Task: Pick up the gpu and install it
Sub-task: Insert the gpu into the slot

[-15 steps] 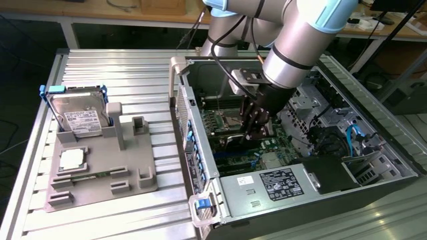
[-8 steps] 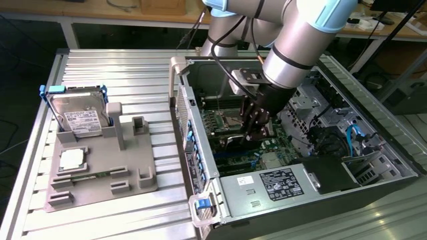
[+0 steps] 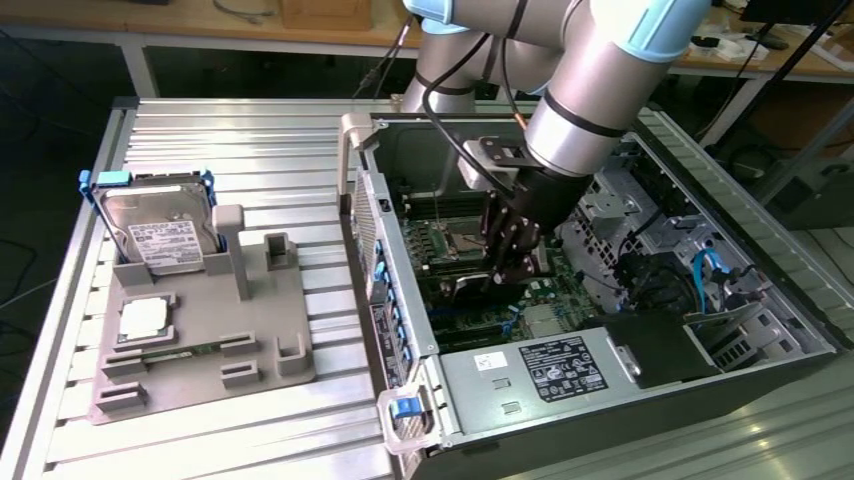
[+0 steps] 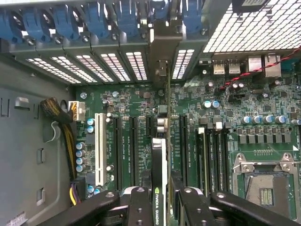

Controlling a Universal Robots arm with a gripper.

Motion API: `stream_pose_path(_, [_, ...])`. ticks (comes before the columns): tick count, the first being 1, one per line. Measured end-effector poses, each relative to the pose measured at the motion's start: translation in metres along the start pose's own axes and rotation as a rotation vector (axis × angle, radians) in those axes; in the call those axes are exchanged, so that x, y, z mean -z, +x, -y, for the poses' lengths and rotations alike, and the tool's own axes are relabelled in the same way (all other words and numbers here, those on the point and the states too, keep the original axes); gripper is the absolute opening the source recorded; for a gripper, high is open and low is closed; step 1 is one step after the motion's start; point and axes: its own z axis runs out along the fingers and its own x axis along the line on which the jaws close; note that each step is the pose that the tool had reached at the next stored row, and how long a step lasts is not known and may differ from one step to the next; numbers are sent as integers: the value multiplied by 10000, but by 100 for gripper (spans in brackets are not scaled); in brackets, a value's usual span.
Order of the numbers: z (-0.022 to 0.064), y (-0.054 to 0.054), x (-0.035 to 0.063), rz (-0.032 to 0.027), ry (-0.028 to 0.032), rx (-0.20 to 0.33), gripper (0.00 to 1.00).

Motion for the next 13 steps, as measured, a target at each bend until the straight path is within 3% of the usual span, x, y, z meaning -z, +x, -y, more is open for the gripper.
stream_pose_path(10, [-10,1,34,10,1,2,27])
stream_pose_path(11, [-10,1,33,32,0,4,27])
stream_pose_path(13, [-9,1,28,184,-5,27,27])
